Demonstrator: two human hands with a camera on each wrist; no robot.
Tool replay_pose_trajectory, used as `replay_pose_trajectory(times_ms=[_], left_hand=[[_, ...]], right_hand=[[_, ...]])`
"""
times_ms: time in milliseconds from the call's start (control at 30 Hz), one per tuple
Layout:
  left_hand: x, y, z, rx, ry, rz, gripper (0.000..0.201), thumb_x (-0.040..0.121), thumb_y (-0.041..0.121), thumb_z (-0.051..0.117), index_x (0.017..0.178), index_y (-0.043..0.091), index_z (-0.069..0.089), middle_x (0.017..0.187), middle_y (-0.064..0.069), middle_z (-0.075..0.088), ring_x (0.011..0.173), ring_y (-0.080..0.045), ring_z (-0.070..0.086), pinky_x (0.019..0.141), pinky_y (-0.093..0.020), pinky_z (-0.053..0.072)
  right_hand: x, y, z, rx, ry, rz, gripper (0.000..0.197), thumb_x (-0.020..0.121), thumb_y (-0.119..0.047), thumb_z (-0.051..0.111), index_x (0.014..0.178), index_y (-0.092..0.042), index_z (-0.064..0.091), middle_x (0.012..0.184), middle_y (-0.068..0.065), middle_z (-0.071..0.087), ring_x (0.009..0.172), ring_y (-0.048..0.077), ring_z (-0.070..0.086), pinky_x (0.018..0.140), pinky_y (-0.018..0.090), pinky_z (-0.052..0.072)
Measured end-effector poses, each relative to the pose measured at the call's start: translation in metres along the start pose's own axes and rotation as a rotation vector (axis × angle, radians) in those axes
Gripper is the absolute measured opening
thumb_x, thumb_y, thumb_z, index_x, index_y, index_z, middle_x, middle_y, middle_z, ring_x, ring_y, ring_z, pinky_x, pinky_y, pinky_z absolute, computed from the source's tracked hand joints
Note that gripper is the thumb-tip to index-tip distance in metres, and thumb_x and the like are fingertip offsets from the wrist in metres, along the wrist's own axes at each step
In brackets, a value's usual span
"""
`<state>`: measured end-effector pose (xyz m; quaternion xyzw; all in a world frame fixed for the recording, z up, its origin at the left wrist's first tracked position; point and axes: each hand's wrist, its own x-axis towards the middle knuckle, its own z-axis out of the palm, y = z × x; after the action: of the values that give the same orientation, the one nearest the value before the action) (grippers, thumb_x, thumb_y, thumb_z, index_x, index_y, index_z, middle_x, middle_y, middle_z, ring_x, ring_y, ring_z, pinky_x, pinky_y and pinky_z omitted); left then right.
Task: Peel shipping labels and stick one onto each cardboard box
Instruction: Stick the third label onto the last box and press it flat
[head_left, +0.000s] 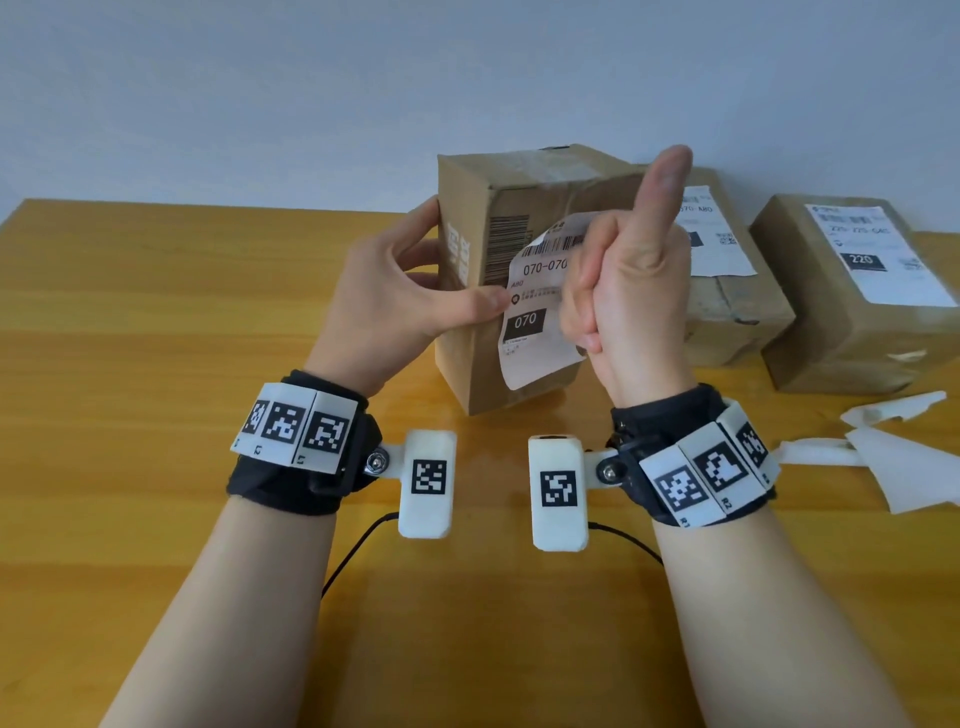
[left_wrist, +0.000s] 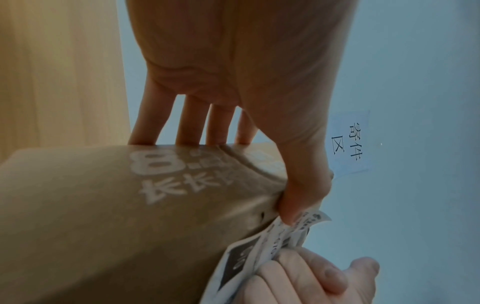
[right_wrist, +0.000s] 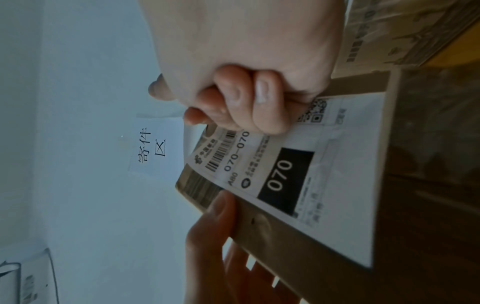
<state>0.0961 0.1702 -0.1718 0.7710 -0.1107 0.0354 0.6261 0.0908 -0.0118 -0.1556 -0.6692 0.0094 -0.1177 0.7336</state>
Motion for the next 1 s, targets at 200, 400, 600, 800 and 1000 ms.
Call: replay_pose_trajectory(times_ms=[200, 400, 600, 800, 1000], left_hand=[[-0.001, 0.000, 0.000, -0.028, -0.047, -0.014, 0.088, 0.066, 0.036, 0.091, 0.148, 0.023, 0.059, 0.115, 0.001, 0.080, 0.100, -0.025, 0.079, 0.088, -0.049, 0.065], [-0.002, 0.004, -0.010, 0.022, -0.043, 0.010, 0.094, 0.067, 0.040, 0.091, 0.153, 0.027, 0.054, 0.119, 0.006, 0.078, 0.107, -0.017, 0.076, 0.091, -0.041, 0.064], [-0.002, 0.012, -0.022, -0.053, 0.016, -0.019, 0.078, 0.069, 0.040, 0.088, 0.142, 0.037, 0.060, 0.117, 0.003, 0.080, 0.107, -0.023, 0.078, 0.095, -0.050, 0.062], [-0.002, 0.015, -0.024, -0.104, 0.072, -0.066, 0.072, 0.080, 0.034, 0.084, 0.148, 0.032, 0.058, 0.113, 0.002, 0.081, 0.105, -0.016, 0.078, 0.080, -0.034, 0.065], [-0.003, 0.017, -0.019, -0.148, 0.034, -0.101, 0.072, 0.086, 0.033, 0.074, 0.155, 0.025, 0.053, 0.116, 0.006, 0.081, 0.104, -0.014, 0.078, 0.075, -0.027, 0.062]], right_hand=[[0.004, -0.004, -0.006, 0.193, 0.067, -0.078, 0.078, 0.097, -0.067, 0.019, 0.046, -0.014, 0.042, 0.046, 0.015, 0.035, 0.030, 0.026, 0.036, 0.041, 0.021, 0.029], [0.005, -0.008, -0.007, 0.229, 0.205, -0.135, 0.080, 0.109, -0.054, 0.019, 0.042, -0.015, 0.040, 0.041, 0.010, 0.033, 0.034, 0.025, 0.034, 0.044, 0.024, 0.028], [0.014, -0.006, -0.013, 0.060, 0.215, -0.141, 0.063, 0.109, -0.052, 0.034, 0.054, -0.024, 0.050, 0.055, 0.003, 0.043, 0.051, 0.022, 0.041, 0.053, 0.033, 0.034], [0.019, 0.007, -0.012, -0.308, -0.108, -0.061, 0.102, 0.068, -0.067, 0.087, 0.149, -0.038, 0.033, 0.139, -0.002, 0.056, 0.118, 0.014, 0.067, 0.089, 0.042, 0.063], [0.014, 0.010, -0.009, -0.290, -0.269, -0.160, 0.124, 0.067, -0.027, 0.093, 0.159, -0.011, 0.012, 0.139, -0.008, 0.055, 0.129, -0.005, 0.055, 0.106, 0.028, 0.053]])
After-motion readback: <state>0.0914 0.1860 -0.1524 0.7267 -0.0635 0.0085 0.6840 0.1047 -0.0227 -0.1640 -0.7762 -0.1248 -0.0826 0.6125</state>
